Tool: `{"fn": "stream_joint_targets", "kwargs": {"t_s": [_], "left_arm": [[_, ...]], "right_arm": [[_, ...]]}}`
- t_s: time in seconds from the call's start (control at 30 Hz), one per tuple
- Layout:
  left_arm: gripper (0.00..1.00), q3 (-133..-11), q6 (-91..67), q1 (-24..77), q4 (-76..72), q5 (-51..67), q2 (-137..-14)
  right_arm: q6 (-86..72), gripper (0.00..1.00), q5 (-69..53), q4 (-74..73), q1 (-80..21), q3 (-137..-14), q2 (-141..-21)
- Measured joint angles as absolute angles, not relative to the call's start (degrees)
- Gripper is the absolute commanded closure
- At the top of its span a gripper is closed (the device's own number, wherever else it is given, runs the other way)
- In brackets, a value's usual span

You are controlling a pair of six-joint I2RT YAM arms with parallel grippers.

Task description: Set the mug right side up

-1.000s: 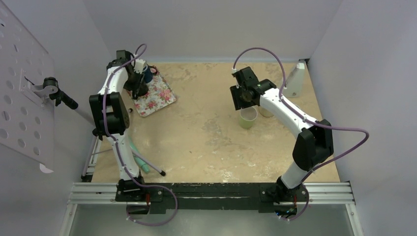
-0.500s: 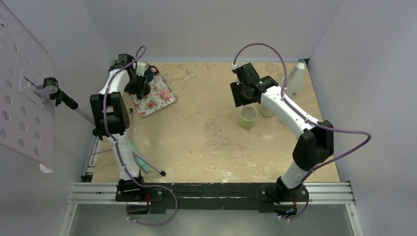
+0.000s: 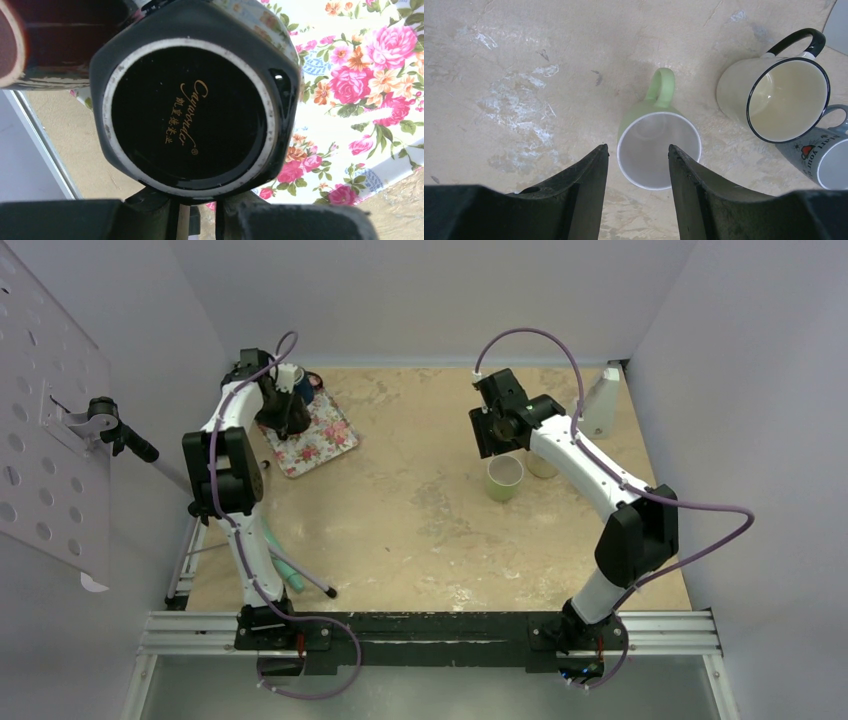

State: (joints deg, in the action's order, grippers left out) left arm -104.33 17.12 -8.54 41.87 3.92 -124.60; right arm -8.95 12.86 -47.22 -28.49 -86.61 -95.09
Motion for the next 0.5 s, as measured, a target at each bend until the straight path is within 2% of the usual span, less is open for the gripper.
{"fn": "stream_joint_targets", "kwargs": {"t_s": [0.27,0.43,0.5], "left_arm": [[1.0,-95.74,15.49,-8.56,44.95,8.38,-116.97],[1.0,-91.7,10.83,-8.43,48.07,15.51,-110.52],[1.0,-91.68,8.1,-8.23,47.99,18.7,-109.1]], "right_arm": [[-9.08,0.48,11.4,-45.3,-28.49,-86.61,-93.93],[-11.03,0.38,4.84,-36.1,-28.62,-85.41,-90.08],[-13.15,0.29,0.62,-28.99,-28.75,-83.02,-87.7]]}}
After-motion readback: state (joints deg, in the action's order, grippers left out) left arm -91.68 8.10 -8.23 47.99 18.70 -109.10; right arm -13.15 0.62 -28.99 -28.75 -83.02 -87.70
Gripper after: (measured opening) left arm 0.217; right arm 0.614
